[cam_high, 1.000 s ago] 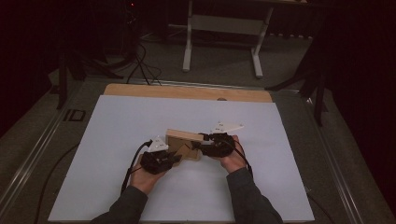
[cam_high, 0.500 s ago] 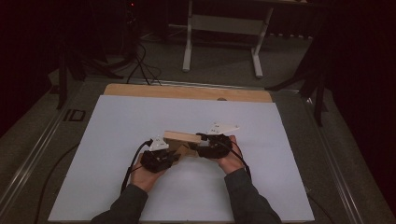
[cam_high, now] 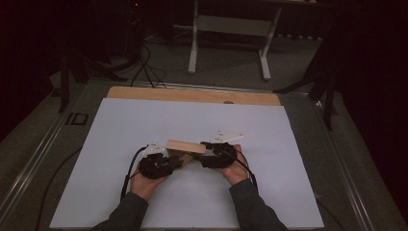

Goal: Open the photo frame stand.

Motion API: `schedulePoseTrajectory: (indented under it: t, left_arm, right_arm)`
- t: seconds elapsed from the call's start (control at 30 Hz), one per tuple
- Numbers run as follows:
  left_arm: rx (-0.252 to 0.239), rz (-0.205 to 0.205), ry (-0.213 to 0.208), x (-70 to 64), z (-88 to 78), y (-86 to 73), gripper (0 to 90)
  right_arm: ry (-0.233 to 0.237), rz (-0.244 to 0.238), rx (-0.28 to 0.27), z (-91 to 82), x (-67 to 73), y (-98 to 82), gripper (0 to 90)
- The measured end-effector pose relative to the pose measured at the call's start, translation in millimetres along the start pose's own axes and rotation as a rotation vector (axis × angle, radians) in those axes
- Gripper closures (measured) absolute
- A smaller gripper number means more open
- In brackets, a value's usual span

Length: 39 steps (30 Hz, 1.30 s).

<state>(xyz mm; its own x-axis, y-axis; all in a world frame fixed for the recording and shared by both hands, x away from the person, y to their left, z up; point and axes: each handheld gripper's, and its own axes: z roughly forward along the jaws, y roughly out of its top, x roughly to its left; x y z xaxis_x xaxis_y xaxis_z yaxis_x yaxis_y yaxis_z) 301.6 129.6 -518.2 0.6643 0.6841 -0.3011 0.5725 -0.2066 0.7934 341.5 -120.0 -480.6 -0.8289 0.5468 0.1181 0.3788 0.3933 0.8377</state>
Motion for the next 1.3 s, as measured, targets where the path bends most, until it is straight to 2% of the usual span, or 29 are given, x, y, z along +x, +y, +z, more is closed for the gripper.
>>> schedulePoseTrajectory:
  t: [0.2,0.27,0.37,0.63,1.2,1.3]
  left_arm:
    - [0.037,-0.018,0.003,2.5,0.6,-6.8,65.4]
    - [0.044,-0.021,-0.010,2.7,-0.4,-7.5,67.9]
    - [0.061,-0.014,-0.003,0.7,-1.6,-7.3,76.1]
    - [0.072,-0.021,-0.019,-1.8,-2.8,-7.6,78.2]
    - [0.081,-0.036,-0.028,-4.0,-6.2,-16.9,76.8]
    - [0.082,-0.033,-0.027,-4.9,-6.3,-18.1,76.7]
  right_arm:
    - [-0.008,-0.008,0.000,-1.6,3.7,-1.8,41.1]
    - [-0.008,-0.008,-0.001,-2.2,5.0,-2.4,41.1]
    - [-0.013,-0.021,-0.001,-2.9,6.8,-3.3,41.0]
    - [-0.013,-0.016,-0.002,-6.1,10.2,-5.8,41.0]
    - [-0.005,-0.058,0.009,-8.4,22.3,-10.8,38.2]
    - [-0.010,-0.079,0.012,-8.7,24.3,-11.2,38.0]
